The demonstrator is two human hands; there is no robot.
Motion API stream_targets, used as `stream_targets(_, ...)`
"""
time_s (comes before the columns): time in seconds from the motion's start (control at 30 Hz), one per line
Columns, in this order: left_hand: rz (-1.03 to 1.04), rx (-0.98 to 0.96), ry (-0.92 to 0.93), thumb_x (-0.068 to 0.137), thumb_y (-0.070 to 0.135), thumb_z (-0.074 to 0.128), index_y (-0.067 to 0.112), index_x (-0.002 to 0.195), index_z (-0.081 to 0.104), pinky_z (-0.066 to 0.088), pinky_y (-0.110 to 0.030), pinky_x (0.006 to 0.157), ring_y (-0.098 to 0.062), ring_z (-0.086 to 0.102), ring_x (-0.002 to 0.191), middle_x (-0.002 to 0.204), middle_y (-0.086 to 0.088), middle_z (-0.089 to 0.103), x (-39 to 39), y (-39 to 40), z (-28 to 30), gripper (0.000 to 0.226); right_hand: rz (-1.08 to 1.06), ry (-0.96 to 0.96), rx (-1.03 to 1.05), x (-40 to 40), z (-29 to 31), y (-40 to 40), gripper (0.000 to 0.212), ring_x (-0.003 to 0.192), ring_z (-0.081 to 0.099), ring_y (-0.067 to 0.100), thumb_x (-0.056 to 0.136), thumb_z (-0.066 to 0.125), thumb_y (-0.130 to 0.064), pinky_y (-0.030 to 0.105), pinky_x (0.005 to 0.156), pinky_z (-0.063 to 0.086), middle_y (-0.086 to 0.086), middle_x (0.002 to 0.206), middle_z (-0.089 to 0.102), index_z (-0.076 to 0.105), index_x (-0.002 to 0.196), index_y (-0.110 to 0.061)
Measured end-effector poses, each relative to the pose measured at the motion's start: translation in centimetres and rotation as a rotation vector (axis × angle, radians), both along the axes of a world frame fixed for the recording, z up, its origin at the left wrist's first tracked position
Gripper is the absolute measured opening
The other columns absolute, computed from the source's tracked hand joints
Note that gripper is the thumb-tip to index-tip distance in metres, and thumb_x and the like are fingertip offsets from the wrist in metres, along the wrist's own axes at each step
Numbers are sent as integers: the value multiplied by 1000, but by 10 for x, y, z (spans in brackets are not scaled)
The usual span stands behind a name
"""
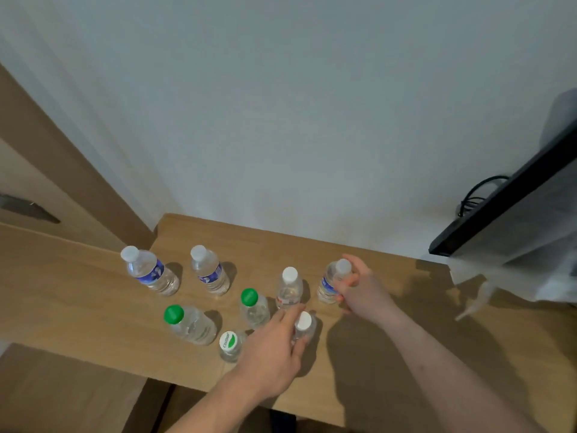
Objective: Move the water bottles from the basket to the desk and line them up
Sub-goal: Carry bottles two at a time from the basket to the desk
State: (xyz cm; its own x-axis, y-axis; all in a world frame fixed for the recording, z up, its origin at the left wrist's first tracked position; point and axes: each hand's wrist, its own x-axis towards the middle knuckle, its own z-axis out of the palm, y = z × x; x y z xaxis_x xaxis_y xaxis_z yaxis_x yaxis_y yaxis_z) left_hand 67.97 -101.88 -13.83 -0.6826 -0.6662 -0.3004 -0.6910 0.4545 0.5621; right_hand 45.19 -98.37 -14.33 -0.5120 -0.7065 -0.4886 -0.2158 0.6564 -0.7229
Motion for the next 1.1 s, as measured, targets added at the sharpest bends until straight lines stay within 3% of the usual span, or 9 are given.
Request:
stream_targets(0.13, 30, -20, 79, 102, 47, 54, 49, 153, 29, 55, -31, 85, -3, 63, 93, 117, 24, 58, 10, 5, 26, 56, 61, 65, 15, 6, 20, 35, 72, 78, 73, 23, 102, 64, -24, 46, 80, 62, 5, 89, 75, 27, 161, -40)
stream_targets(0.2, 29, -29, 142, 100, 46, 58, 51, 148, 38, 55, -27, 82, 1, 63, 91, 110, 27, 57, 13, 10, 40, 52, 72, 84, -6, 11, 33, 65, 70, 100, 70, 11, 104, 64, -33, 41, 98, 57, -10, 117, 71, 25, 161, -43)
stream_targets(0.27, -8, -62, 183, 99, 45, 61, 52, 145, 43, 55, -25, 83, 5, 62, 97, 111, 29, 56, 13, 17, 55, 50, 51, 100, 0, 15, 44, 103, 67, 117, 62, 5, 103, 64, -42, 35, 106, 52, -16, 142, 57, 29, 160, -44)
stream_targets(0.43, -241, -159, 158, 95, 53, 62, 56, 139, 45, 53, -25, 84, 6, 63, 94, 130, 34, 44, -14, 55, 78, 47, -45, 120, 81, 9, 69, 223, 61, 129, 45, 2, 101, 62, -55, 26, 108, 39, -19, 162, 35, 37, 155, -46)
stream_targets(0.53, -373, -185, 157, 96, 52, 62, 53, 136, 49, 43, -15, 80, 8, 57, 91, 130, 35, 40, -50, 92, 89, 43, -122, 189, 170, -1, 83, 298, 60, 138, 38, 1, 103, 58, -55, 28, 113, 35, -23, 172, 9, 33, 156, -46)
stream_targets(0.63, -537, -230, 140, 100, 49, 56, 49, 146, 41, 43, -23, 106, 0, 48, 128, 149, 26, 34, -91, 140, 90, 48, -183, 273, 213, -10, 92, 375, 62, 159, 21, 11, 102, 55, -60, 33, 121, 34, -26, 171, -1, 28, 158, -49)
stream_targets(0.73, -683, -278, 44, 103, 51, 47, 47, 157, 25, 34, -38, 122, -17, 30, 151, 168, 17, 11, -133, 199, 90, 58, -249, 293, 224, -13, 98, 452, 67, 163, 1, 12, 104, 52, -60, 34, 127, 23, -20, 174, -7, 21, 163, -46)
stream_targets(0.87, -831, -316, -9, 104, 56, 42, 45, 162, 12, 18, -41, 129, -20, 10, 159, 172, 16, -9, -178, 295, 97, 66, -340, 320, 292, -11, 103, 554, 77, 164, -8, 18, 103, 48, -65, 40, 132, 10, -17, 174, -16, 11, 167, -42)
stream_targets(1.1, -1026, -380, 57, 105, 55, 43, 42, 163, 14, 5, -41, 131, -19, -4, 161, 174, 10, -11, -233, 448, 106, 66, -572, 306, 331, -1, 117, 708, 76, 163, -12, 17, 104, 47, -65, 44, 134, 5, -17, 173, -20, 10, 167, -46)
